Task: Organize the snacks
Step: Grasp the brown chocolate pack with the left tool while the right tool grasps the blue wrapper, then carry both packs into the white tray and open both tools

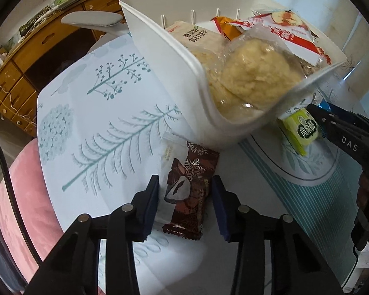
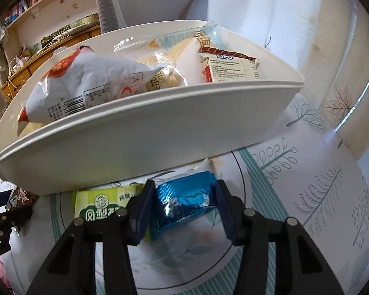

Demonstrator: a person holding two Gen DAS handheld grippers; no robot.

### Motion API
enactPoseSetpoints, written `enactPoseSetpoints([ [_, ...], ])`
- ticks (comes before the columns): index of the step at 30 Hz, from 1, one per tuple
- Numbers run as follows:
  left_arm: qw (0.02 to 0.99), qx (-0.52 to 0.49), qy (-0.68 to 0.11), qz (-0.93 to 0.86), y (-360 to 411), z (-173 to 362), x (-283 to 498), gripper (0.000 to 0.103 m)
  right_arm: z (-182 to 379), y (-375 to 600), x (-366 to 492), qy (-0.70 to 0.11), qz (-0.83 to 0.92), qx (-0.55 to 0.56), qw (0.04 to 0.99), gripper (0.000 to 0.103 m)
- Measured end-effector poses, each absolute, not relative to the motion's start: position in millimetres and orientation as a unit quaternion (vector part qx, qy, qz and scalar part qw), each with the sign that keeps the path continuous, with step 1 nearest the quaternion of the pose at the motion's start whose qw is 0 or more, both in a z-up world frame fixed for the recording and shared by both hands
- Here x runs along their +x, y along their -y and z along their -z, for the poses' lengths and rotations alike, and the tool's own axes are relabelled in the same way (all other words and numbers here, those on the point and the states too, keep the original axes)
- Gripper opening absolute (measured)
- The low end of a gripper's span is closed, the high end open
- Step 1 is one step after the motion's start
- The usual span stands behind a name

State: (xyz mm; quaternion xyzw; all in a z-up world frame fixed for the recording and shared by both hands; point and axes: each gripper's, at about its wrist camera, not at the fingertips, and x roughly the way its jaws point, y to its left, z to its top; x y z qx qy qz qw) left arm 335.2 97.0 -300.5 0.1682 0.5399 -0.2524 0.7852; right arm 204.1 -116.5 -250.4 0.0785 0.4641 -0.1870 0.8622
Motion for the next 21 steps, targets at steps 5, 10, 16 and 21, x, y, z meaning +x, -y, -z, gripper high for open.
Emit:
enactPoseSetpoints([
  [5,0.774,0.149,-0.568,0.238,-99.3,298.0,326.4,0.037,246.0,119.3,195.9,-0.474,0.177,0.118,0.855,0.044],
  [10,0.762,0.109,-0.602,0.210,-109.5,296.8,315.2,0.036,241.3,123.3,183.6,-0.491,0.144,0.169,0.842,0.041],
  [16,0.766,0.060,-0.616,0.173,-117.5,276.2,299.7,0.036,237.8,130.8,167.9,-0.526,0.097,0.235,0.812,0.040],
  [21,0.773,0.024,-0.613,0.162,-118.3,241.8,292.9,0.036,225.2,137.7,157.0,-0.541,0.068,0.265,0.795,0.039],
])
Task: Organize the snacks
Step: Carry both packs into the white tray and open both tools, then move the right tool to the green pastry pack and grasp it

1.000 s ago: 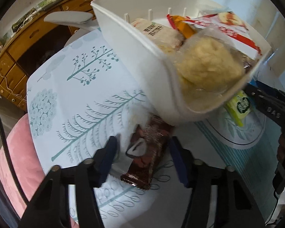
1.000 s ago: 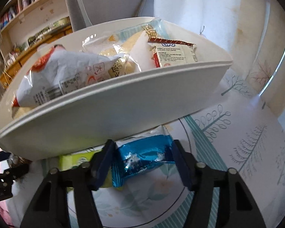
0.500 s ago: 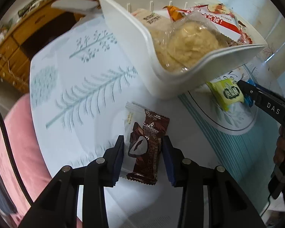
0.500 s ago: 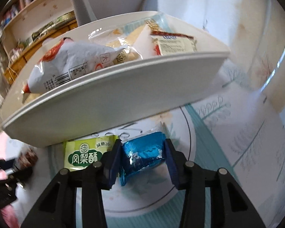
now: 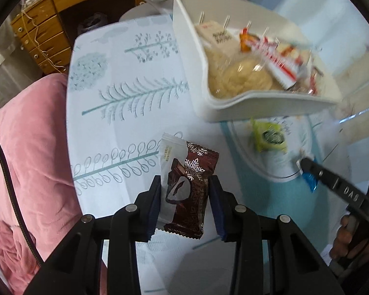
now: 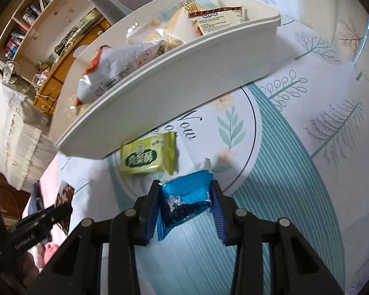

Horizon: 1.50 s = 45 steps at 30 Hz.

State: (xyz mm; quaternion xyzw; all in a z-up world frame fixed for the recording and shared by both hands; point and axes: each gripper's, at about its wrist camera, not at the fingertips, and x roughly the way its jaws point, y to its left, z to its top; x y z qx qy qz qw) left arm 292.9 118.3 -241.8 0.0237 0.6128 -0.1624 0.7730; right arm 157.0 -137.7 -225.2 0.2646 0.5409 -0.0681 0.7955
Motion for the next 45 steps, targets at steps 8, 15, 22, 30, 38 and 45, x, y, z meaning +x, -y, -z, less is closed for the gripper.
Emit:
enactPoseSetpoints([
  [8,0.784,-0.033,-0.600,0.155,-114.0,181.6,305.0,0.036,171.9,153.5,161.5,-0.531,0.007,0.272,0.803,0.038],
  [15,0.797,-0.056,-0.584,0.145,-87.4,134.4,317.3,0.036,122.3,177.7,182.7,-0.502,-0.036,0.247,0.828,0.038],
  [22,0.816,-0.063,-0.557,0.140,-58.7,110.3,336.0,0.036,88.4,197.0,206.8,-0.473,-0.056,0.215,0.853,0.038],
  [30,0.833,-0.079,-0.531,0.136,-30.8,99.7,358.9,0.037,78.4,212.0,228.5,-0.449,-0.057,0.170,0.875,0.038],
  [38,0.843,-0.109,-0.517,0.100,-17.5,105.0,369.4,0.072,79.3,212.5,244.8,-0.417,-0.059,0.130,0.898,0.044],
  [45,0.826,-0.125,-0.546,0.062,-26.7,114.7,356.6,0.073,85.7,213.9,243.1,-0.435,-0.071,0.138,0.887,0.051],
])
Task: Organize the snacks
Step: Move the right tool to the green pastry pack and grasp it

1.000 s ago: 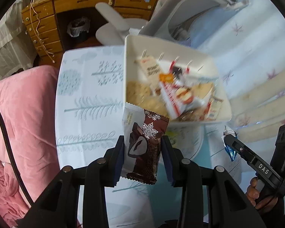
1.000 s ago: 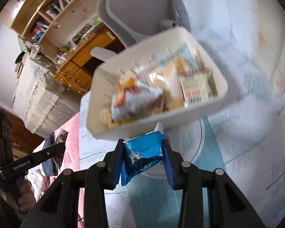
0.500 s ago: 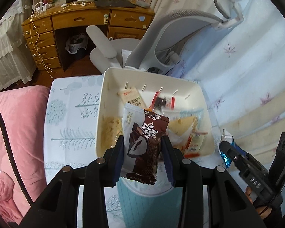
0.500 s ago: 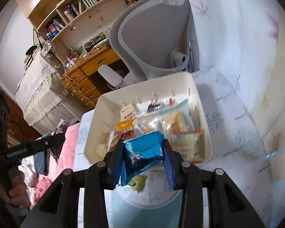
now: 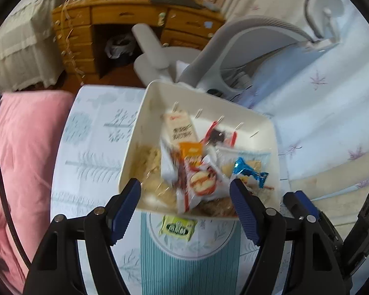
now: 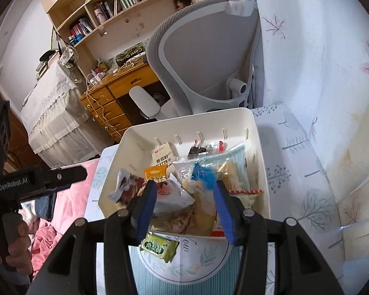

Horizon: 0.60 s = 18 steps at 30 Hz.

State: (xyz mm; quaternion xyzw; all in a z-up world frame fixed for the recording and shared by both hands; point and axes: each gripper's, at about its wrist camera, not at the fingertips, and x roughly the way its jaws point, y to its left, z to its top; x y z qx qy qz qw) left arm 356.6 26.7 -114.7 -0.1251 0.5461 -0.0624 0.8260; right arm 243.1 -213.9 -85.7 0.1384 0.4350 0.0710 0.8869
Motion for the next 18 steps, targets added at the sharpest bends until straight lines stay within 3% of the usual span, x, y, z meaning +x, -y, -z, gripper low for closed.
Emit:
enactPoseSetpoints([
  [11,0.823,-0.141,-0.550,-0.004,-66.6,123.9,301.6,0.076,90.3,208.6,229.5,-0.465,-0.074,0.155,0.868,0.055],
  [12,0.824,-0.140,-0.549,-0.006,-69.9,124.8,295.0,0.076,92.8,205.9,227.6,-0.471,-0.076,0.155,0.865,0.058],
  [14,0.826,-0.139,-0.546,-0.010,-75.0,126.4,283.8,0.076,97.6,201.6,224.3,-0.476,-0.078,0.157,0.862,0.077],
  [18,0.826,-0.144,-0.544,-0.020,-86.0,129.9,263.0,0.077,110.6,190.7,218.4,-0.495,-0.083,0.169,0.848,0.079],
])
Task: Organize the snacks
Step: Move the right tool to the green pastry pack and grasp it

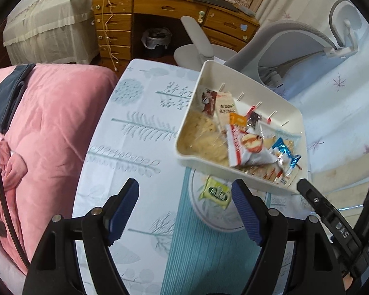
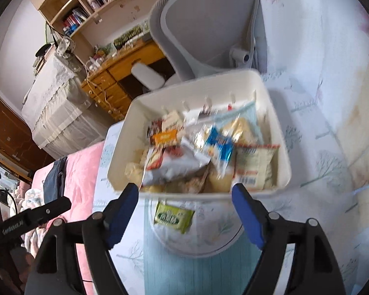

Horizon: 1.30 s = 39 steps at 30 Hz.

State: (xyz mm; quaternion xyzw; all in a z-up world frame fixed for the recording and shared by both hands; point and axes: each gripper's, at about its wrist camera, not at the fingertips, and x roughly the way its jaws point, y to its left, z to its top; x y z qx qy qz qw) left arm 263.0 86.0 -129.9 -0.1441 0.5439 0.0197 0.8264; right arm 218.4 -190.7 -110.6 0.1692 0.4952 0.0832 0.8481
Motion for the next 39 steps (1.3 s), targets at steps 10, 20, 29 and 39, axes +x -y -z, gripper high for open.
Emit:
enactPoseSetpoints([
  [10,0.803,-0.143,-0.575,-0.058,-107.5,156.3,227.8,0.077,168.9,166.2,213.7,-0.575,-0.043,0.225,0.786,0.079],
  [20,0.774,-0.116,-0.621,-0.039,-117.3,187.5,221.9,0.077,222.5,130.8,214.6,-0.620,0.000,0.230,0.751,0.079],
  [29,0.758,-0.095,-0.645,-0.006,-139.8,205.5,247.0,0.077,249.1,97.2,222.4,-0.617,0.050,0.195,0.761,0.080],
  [39,0.744,-0.084,-0.663,0.020,-158.0,222.9,265.0,0.077,253.1,63.7,232.0,-0.616,0.104,0.088,0.776,0.070],
])
